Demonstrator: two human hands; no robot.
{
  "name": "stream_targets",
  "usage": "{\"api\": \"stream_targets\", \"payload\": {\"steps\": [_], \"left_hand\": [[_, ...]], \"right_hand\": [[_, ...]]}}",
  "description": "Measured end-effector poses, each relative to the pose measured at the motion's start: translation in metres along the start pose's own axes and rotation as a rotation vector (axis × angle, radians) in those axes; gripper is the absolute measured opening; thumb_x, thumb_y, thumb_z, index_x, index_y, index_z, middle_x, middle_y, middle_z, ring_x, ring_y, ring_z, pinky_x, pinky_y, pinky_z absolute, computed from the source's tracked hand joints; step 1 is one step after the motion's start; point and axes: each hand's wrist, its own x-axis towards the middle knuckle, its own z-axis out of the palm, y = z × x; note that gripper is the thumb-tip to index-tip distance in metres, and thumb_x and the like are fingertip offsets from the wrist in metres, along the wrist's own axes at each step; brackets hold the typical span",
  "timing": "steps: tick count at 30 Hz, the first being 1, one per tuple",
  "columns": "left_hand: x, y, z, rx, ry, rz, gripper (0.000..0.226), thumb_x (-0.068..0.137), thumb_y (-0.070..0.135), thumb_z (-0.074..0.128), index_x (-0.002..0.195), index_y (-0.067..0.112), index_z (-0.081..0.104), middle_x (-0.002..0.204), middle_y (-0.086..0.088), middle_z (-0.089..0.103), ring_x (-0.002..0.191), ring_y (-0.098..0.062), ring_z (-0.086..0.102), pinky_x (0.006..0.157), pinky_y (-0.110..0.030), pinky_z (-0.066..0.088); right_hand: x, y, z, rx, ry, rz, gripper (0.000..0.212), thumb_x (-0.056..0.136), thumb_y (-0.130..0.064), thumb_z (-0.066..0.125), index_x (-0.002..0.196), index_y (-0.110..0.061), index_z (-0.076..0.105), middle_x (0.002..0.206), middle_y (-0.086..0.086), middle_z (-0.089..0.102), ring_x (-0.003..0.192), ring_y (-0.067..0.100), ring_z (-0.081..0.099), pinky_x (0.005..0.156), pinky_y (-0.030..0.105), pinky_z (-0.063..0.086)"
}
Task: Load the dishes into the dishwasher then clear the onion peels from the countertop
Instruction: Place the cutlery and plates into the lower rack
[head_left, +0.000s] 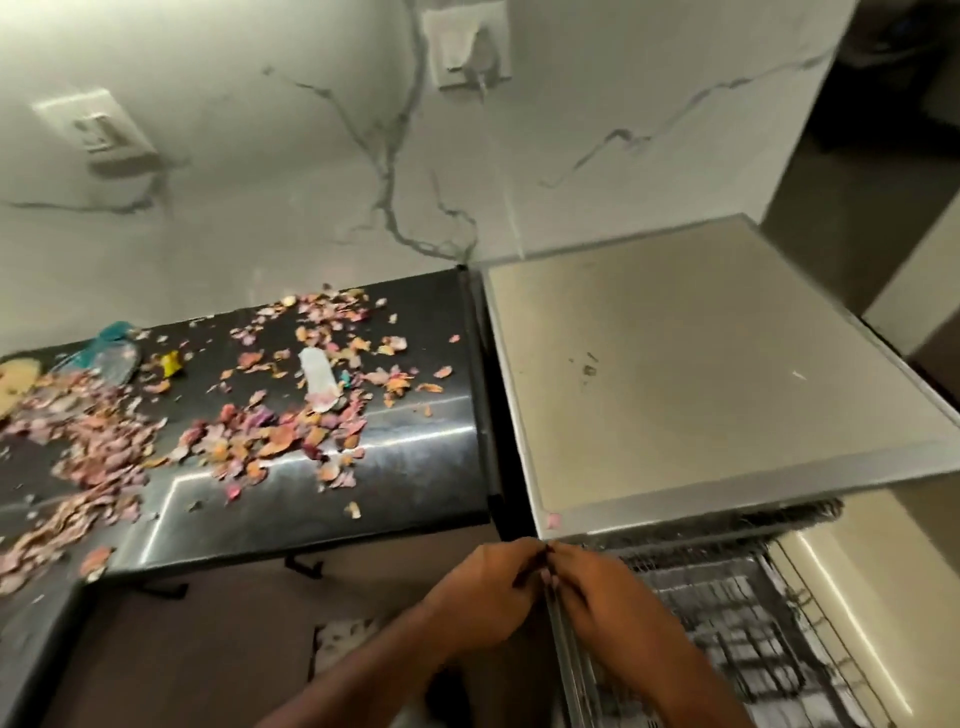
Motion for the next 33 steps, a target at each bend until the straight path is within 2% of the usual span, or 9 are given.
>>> {"api": "stream_targets", "payload": {"steps": [1,5,7,14,20,24,27,31,33], "left_hand": [[-0.003,-0.003,-0.008,-0.007,0.023,-0.004,0.028,0.101,0.020,0.057,0.126,0.024,0.067,0.117,0.006,0.073,0.104,-0.003,0.064,0.086,-0.009,0.045],[-0.019,-0.026,-0.037,-0.095,0.093,-0.043,0.024,0.100,0.031,0.055,0.120,0.025,0.065,0.110,0.009,0.072,0.099,-0.006,0.066,0.091,-0.034,0.053],[-0.029,-0.040,-0.055,-0.118,0.136,-0.050,0.028,0.098,0.036,0.054,0.122,0.025,0.064,0.111,0.008,0.073,0.101,-0.006,0.067,0.093,-0.037,0.054],[-0.087,-0.120,-0.137,-0.238,0.275,-0.098,0.035,0.097,0.041,0.056,0.130,0.030,0.063,0.120,0.011,0.073,0.112,-0.001,0.066,0.101,-0.036,0.052],[-0.145,-0.202,-0.201,-0.351,0.408,-0.173,0.034,0.099,0.036,0.060,0.133,0.037,0.063,0.125,0.017,0.071,0.114,0.009,0.062,0.106,-0.027,0.050],[-0.178,-0.245,-0.229,-0.397,0.499,-0.256,0.040,0.099,0.038,0.059,0.138,0.032,0.062,0.125,0.016,0.071,0.115,0.009,0.062,0.106,-0.027,0.050],[-0.195,-0.267,-0.246,-0.421,0.601,-0.298,0.040,0.096,0.041,0.058,0.135,0.034,0.063,0.122,0.019,0.071,0.114,0.007,0.063,0.106,-0.031,0.051],[-0.214,-0.290,-0.268,-0.407,0.758,-0.391,0.039,0.096,0.044,0.057,0.134,0.038,0.063,0.122,0.023,0.070,0.115,0.009,0.061,0.108,-0.030,0.048],[-0.223,-0.296,-0.281,-0.430,0.822,-0.398,0.034,0.100,0.038,0.058,0.134,0.037,0.064,0.121,0.023,0.070,0.114,0.010,0.061,0.107,-0.027,0.049]], "right_hand": [[0.005,-0.008,-0.001,0.005,-0.007,-0.021,0.035,0.106,-0.043,0.046,0.138,-0.042,0.060,0.134,-0.021,0.065,0.117,-0.002,0.061,0.104,0.024,0.049],[0.032,-0.040,0.008,-0.054,-0.032,-0.100,0.035,0.105,-0.042,0.052,0.138,-0.040,0.063,0.142,-0.023,0.060,0.127,-0.005,0.055,0.117,0.020,0.036],[0.050,-0.059,0.015,-0.073,-0.051,-0.125,0.036,0.104,-0.038,0.057,0.139,-0.036,0.064,0.144,-0.022,0.059,0.129,-0.004,0.055,0.114,0.015,0.036],[0.117,-0.159,0.075,-0.090,-0.131,-0.225,0.047,0.093,-0.059,0.053,0.132,-0.037,0.071,0.137,-0.026,0.064,0.127,-0.014,0.054,0.111,0.019,0.043],[0.174,-0.255,0.137,-0.103,-0.260,-0.344,0.036,0.099,-0.047,0.061,0.134,-0.045,0.067,0.133,-0.040,0.058,0.126,-0.020,0.049,0.113,0.016,0.041],[0.201,-0.312,0.172,-0.130,-0.350,-0.429,0.031,0.102,-0.030,0.061,0.130,-0.042,0.070,0.107,-0.059,0.051,0.113,-0.029,0.048,0.099,0.000,0.037],[0.222,-0.347,0.190,-0.181,-0.391,-0.538,0.031,0.103,-0.027,0.059,0.129,-0.039,0.070,0.120,-0.045,0.055,0.117,-0.021,0.052,0.103,0.007,0.041],[0.257,-0.389,0.214,-0.193,-0.496,-0.669,0.028,0.100,-0.026,0.057,0.120,-0.036,0.074,0.116,-0.033,0.068,0.108,-0.010,0.063,0.092,0.019,0.052],[0.274,-0.407,0.226,-0.193,-0.497,-0.735,0.028,0.099,-0.025,0.059,0.121,-0.036,0.074,0.118,-0.032,0.068,0.109,-0.011,0.063,0.094,0.020,0.053]]}}
